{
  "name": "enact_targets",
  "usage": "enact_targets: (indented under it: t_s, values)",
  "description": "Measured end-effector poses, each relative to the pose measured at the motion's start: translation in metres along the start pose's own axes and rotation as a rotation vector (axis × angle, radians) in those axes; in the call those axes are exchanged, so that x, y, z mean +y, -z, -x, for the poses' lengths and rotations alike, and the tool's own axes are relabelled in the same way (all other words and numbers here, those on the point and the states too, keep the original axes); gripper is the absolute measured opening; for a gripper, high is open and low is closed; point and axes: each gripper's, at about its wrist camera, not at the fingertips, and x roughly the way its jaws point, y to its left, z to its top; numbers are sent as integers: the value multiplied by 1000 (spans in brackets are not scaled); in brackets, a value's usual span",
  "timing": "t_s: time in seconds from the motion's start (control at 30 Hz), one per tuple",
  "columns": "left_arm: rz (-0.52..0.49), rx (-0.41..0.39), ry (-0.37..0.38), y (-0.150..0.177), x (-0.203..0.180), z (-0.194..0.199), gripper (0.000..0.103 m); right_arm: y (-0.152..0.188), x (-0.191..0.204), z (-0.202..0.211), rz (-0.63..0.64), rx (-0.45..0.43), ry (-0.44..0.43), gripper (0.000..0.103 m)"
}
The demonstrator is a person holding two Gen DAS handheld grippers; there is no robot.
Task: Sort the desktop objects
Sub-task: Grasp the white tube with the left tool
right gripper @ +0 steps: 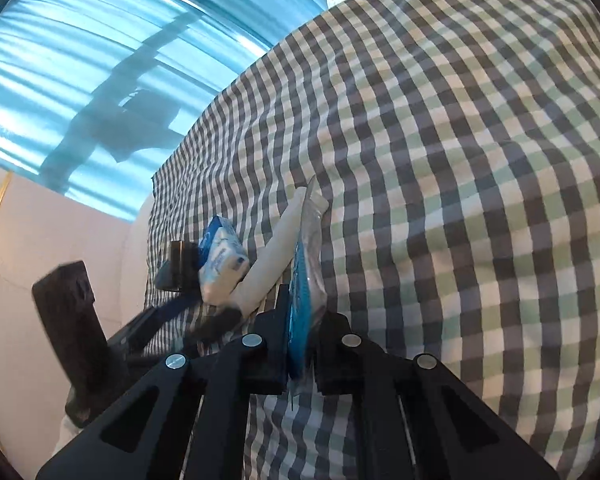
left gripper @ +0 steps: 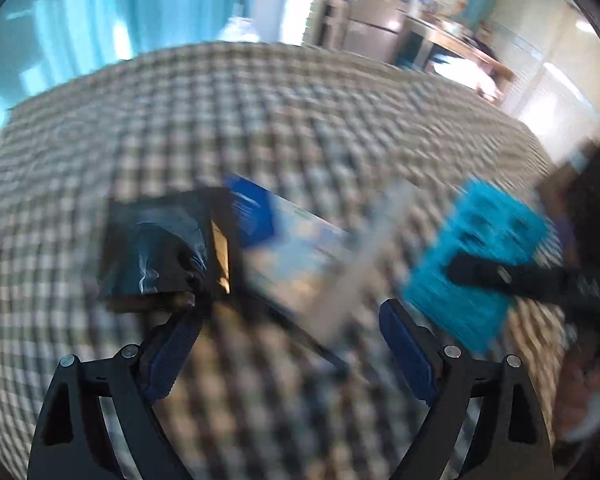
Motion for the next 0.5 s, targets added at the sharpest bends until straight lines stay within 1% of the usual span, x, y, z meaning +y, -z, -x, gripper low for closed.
enact_targets:
  t_s: [0.03,0.07,0.17,0.23,0.3,0.37,0.4,0.43,0.5]
  values:
    - [-11,11,31,4,-4,-1,92,1,0,2,5,2,0,9]
    - [-42,22,47,8,-9,-2,92,2,-2,4,6,5,2,9]
    - [-83,47,4,9,-16,-11,93,7,-9,12,2,5,8,9]
    - [-51,44,12,2,-12,-9,92,9,-14,19,5,3,11,9]
    - [-24,26,8,-4,-10,-2,92,12,-19,27,13,-3,20,9]
    - [-43,7,-16,-5,-13,7,93,14,-23,34,14,-6,26,9]
    - [-59,-6,-14,-6,-17,13,92,15,-25,37,15,-10,22,9]
    - [-75,-27,-3,-6,-22,20,92,16,-27,40,15,-10,20,9]
    - [-104,-66,75,-9,-32,32,92,15,-28,44,14,-21,24,9]
